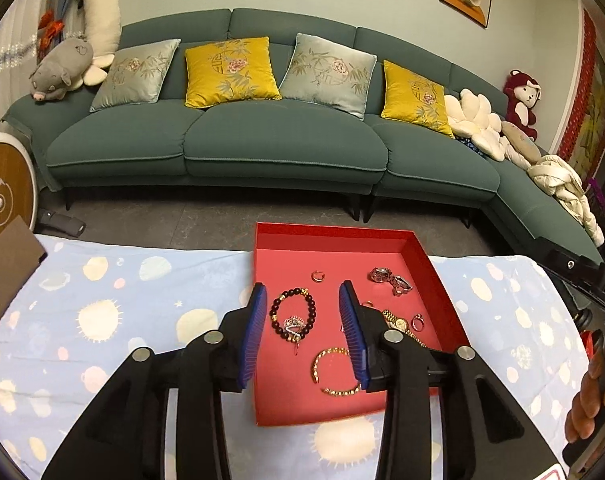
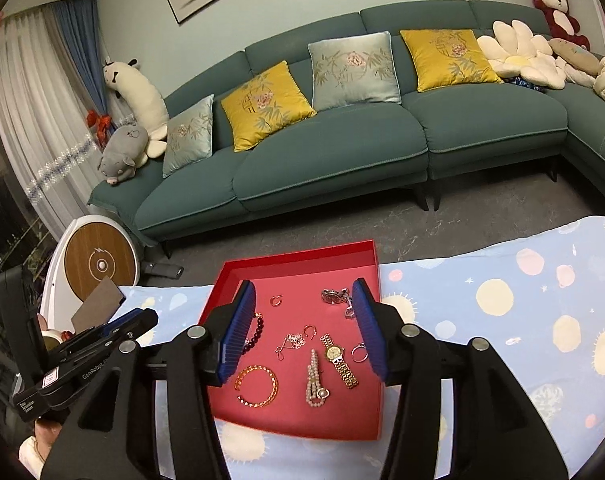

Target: Organize jewelry

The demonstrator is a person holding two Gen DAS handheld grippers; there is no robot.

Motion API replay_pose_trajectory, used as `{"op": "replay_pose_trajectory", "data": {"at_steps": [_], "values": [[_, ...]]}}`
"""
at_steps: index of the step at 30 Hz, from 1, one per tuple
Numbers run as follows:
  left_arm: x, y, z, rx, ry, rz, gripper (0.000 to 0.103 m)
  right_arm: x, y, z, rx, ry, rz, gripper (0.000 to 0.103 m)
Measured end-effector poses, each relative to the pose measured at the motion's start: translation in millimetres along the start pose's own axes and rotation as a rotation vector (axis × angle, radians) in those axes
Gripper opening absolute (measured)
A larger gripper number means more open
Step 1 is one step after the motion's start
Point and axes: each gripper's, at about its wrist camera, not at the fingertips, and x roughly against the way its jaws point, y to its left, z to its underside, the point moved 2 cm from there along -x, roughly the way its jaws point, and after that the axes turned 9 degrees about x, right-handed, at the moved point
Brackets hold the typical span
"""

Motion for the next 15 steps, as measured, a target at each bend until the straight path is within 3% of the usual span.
{"op": "replay_pose_trajectory", "data": {"at_steps": [9, 12, 15], "values": [[65.2, -2.2, 54.5, -0.084, -0.011, -0.078, 0.044, 66.0, 16.3, 52.2, 0.025, 0.035, 0.073, 0.06], [75.1, 0.9, 79.2, -0.083, 0.0, -0.103, 0.05, 78.5, 29.6, 78.7, 0.047, 0.067, 0.093, 0.06], [81.6, 7.6, 103.3, -0.047, 0.03, -0.107, 0.056, 89.3, 42.7, 101.2, 0.077, 0.078, 0.113, 0.07]]}}
